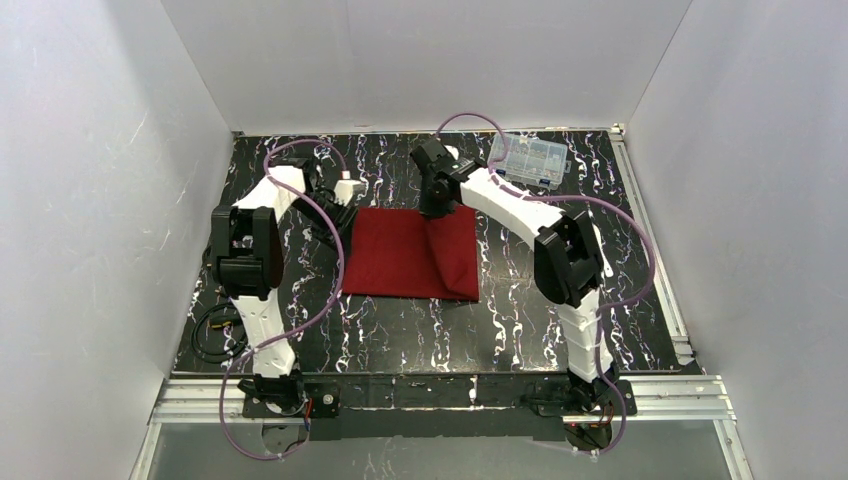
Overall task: Fold the napkin into a case and place the utensils inside
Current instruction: Fold the rectangle-folded napkin at the center of the board.
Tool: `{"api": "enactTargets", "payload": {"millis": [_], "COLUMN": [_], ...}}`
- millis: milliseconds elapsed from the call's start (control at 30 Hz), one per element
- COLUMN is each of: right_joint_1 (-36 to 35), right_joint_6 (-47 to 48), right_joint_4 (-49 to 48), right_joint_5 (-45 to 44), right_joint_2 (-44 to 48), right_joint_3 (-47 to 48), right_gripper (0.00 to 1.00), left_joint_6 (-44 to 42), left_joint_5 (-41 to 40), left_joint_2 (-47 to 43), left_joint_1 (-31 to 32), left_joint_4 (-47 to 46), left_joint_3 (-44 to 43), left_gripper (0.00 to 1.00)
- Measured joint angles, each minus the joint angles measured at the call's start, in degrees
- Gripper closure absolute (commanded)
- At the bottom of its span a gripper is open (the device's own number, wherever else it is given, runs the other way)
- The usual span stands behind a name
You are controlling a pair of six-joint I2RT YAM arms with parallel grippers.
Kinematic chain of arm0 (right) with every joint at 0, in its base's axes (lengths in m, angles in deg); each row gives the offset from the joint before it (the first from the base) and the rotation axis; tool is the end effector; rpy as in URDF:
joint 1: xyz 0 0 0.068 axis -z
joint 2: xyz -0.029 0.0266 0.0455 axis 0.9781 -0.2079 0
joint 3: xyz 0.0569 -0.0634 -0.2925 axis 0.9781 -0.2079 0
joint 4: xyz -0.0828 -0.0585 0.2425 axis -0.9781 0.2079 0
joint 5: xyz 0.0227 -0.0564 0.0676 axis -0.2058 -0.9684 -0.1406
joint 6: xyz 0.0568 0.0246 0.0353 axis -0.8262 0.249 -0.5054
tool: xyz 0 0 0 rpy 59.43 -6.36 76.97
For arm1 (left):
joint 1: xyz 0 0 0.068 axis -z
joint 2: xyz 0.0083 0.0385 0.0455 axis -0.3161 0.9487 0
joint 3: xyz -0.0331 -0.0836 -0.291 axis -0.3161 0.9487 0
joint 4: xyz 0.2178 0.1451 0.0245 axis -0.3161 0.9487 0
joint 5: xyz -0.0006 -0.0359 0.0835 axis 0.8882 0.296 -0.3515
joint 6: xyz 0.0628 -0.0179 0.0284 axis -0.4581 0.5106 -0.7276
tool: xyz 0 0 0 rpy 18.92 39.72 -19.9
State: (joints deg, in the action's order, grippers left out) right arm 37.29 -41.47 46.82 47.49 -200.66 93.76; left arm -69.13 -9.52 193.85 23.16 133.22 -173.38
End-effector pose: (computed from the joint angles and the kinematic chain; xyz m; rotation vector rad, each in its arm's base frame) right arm 0.3853 0.3156 0.2617 0.0536 2.5383 0.3045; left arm 0.3997 -0.0620 0.1925 0.9153 2.6954 -0.6961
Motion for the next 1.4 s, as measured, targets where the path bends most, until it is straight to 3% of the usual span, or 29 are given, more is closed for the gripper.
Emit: {"api": "enactTargets", "payload": {"millis": [433, 1400], "right_joint_1": [-3.91, -6.49], "right_joint_6": [-3.91, -12.59], "right_joint_4": [-0.09, -10.67], "right_joint_5": [4.90, 17.03], "right_joint_2": [-10.12, -20.61], "right_joint_3": [13.33, 19.30], "right_gripper": [0.99, 0.99], "left_joint_6": [0.83, 1.22], "left_joint_5": [-0.13, -2.16], "left_joint_2": [0.00, 0.00], "left_joint_1": [-7.48, -7.52], "left_joint_4": [1.64, -0.81], "left_joint_3": [-1.25, 2.54], "left_gripper": [0.55, 0.55]}}
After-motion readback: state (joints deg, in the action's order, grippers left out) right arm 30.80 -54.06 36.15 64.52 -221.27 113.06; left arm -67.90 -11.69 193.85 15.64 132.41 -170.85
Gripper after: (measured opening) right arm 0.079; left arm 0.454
